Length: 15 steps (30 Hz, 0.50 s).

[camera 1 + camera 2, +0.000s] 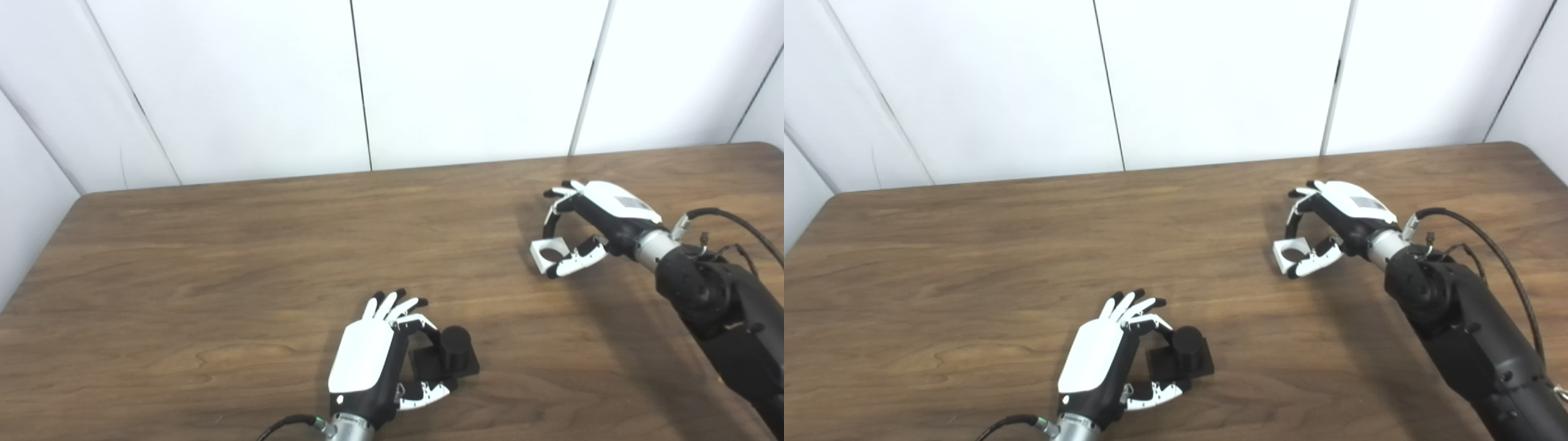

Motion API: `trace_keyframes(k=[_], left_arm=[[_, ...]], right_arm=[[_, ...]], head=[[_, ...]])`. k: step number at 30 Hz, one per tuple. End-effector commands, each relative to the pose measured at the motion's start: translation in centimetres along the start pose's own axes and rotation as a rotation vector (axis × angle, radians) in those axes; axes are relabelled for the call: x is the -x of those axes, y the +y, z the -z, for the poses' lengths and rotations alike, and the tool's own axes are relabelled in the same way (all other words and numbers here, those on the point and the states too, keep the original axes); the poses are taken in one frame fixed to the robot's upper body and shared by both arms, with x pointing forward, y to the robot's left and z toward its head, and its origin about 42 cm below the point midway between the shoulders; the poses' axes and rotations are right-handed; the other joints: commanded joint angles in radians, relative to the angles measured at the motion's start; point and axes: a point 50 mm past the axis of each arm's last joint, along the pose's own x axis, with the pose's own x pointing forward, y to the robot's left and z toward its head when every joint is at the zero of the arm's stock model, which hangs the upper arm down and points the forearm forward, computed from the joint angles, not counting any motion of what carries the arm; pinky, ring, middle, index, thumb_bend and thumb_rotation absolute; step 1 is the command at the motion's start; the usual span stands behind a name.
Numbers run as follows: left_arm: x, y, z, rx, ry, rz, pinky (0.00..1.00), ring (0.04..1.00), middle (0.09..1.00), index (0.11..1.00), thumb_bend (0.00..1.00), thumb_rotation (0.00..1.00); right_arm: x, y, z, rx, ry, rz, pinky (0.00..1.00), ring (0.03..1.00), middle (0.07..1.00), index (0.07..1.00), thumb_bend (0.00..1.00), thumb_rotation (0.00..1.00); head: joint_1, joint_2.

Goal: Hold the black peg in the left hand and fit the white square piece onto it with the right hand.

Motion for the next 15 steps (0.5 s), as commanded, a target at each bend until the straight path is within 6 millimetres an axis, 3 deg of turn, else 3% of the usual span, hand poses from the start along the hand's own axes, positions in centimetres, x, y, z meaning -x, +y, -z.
trace_keyframes(k=[1, 15], left_arm=[[0.9, -1.4, 0.8, -0.014, 0.057, 0.043, 1.0, 0.953, 0.855, 0.489, 0.52, 0.06], [0.8, -1.6, 0.7, -0.014, 0.06, 0.046, 1.0, 0.959, 0.859, 0.489, 0.52, 0.06]], right_arm=[[0.5, -3.0, -2.1, 0.011, -0.065, 0.079, 1.0, 1.0, 0.922, 0.492, 0.52, 0.15], [5.0, -3.9, -9.3, 0.035, -0.238, 0.003, 1.0, 1.0, 0.915, 0.491, 0.52, 0.16]], head=[[-0.002, 0.001], [-0.003, 0.002]])
